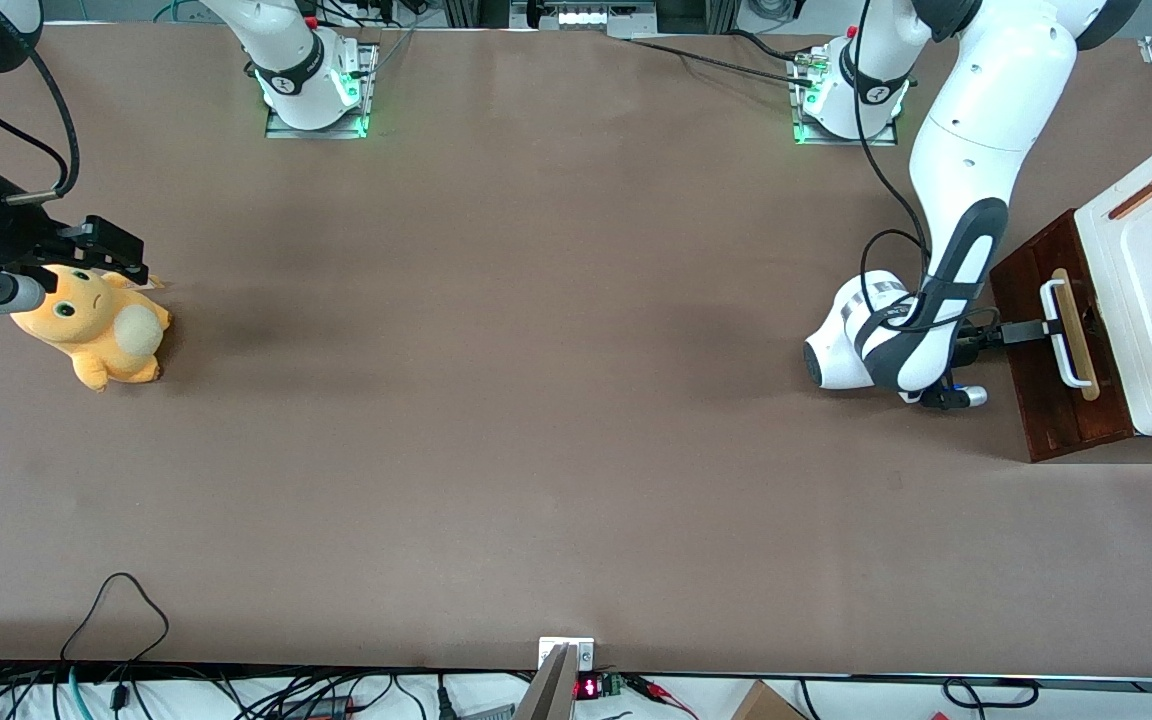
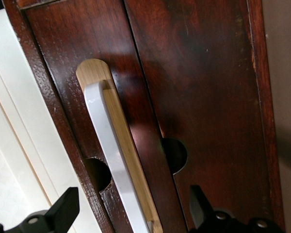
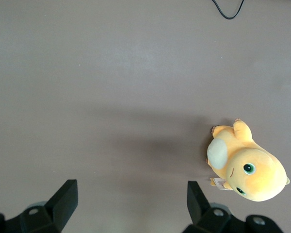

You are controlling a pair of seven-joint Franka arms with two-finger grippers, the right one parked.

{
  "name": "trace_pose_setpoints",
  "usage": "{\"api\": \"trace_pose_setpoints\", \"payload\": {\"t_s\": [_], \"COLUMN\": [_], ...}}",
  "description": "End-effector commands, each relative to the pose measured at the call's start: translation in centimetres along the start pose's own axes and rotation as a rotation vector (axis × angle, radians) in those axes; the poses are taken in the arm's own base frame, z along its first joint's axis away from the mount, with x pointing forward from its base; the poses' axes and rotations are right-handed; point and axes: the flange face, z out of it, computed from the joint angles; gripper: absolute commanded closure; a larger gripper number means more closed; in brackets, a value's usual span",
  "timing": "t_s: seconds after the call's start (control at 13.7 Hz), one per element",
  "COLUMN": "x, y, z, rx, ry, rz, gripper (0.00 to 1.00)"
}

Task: Open lower drawer with left arm only
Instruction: 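Close the left gripper around the white drawer handle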

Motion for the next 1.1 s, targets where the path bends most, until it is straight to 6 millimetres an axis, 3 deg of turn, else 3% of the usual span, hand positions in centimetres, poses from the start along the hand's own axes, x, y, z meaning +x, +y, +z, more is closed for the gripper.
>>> {"api": "trace_pose_setpoints", "payload": {"t_s": [0.0,0.22,0.58,1.02], "x": [0.4,0.7,0.8,0.9], "y": [-0.5,-0.9,-1.0,-0.9], "z": [0.6,1.9,2.4,3.5], "rx": [0.010,0.006,0.009,0.007], "ry": [0.014,-0.005,-0.009,-0.026], "rz": [0.014,0.008,0.005,0.000], "gripper": [0.00,0.00,0.02,0.10]}}
